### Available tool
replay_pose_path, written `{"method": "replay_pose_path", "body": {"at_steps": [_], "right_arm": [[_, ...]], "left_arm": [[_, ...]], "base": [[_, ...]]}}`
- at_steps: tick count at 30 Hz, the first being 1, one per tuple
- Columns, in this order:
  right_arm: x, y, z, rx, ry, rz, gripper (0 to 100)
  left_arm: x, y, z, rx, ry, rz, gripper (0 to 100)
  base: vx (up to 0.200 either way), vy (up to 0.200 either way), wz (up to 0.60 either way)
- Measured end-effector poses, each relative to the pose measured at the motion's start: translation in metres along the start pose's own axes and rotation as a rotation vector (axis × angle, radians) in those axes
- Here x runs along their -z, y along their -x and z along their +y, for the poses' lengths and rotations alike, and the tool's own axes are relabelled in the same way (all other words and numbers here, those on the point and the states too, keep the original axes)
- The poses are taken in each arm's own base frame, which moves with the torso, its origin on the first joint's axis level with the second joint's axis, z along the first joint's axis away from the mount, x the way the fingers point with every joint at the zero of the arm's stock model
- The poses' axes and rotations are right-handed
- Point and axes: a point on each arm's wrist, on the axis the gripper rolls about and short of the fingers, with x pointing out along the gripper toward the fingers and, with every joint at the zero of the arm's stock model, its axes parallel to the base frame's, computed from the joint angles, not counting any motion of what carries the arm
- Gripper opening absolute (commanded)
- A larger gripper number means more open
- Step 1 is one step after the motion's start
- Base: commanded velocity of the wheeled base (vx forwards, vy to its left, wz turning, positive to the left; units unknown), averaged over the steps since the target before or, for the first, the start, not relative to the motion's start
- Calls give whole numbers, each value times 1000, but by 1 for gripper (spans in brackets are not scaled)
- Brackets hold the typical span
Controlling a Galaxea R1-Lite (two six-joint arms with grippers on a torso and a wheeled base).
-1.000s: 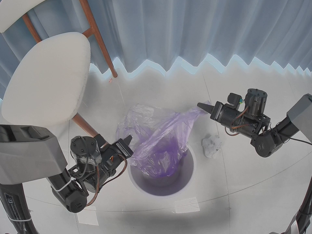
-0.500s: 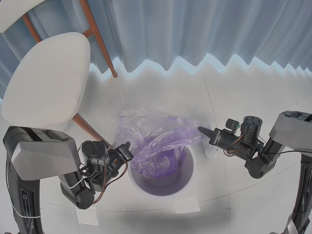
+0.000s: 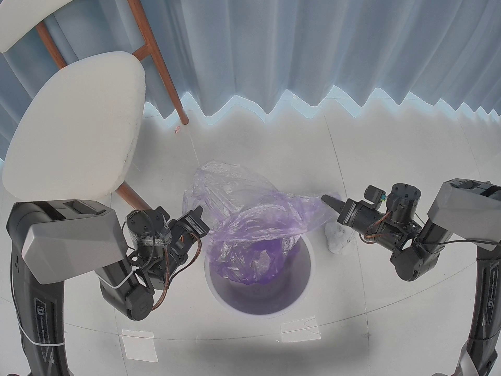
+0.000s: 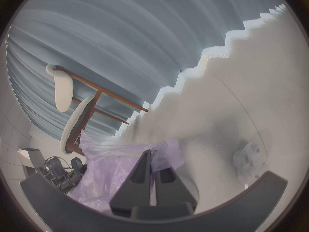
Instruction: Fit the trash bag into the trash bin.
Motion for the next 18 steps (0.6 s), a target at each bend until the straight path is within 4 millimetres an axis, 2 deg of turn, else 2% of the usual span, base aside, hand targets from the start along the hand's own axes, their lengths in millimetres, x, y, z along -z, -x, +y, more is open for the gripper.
{"method": "replay_pose_path", "body": {"at_steps": [3, 8, 18], "right_arm": [[-1, 0, -5, 10, 1, -11, 0], [12, 6, -14, 21, 3, -15, 0], [62, 28, -32, 88, -3, 103, 0]], "left_arm": [[1, 2, 4, -16, -4, 8, 0], [9, 14, 17, -69, -27, 61, 0], [23, 45, 41, -176, -120, 192, 0]], "base": [[0, 0, 0], [0, 0, 0], [0, 0, 0]]}}
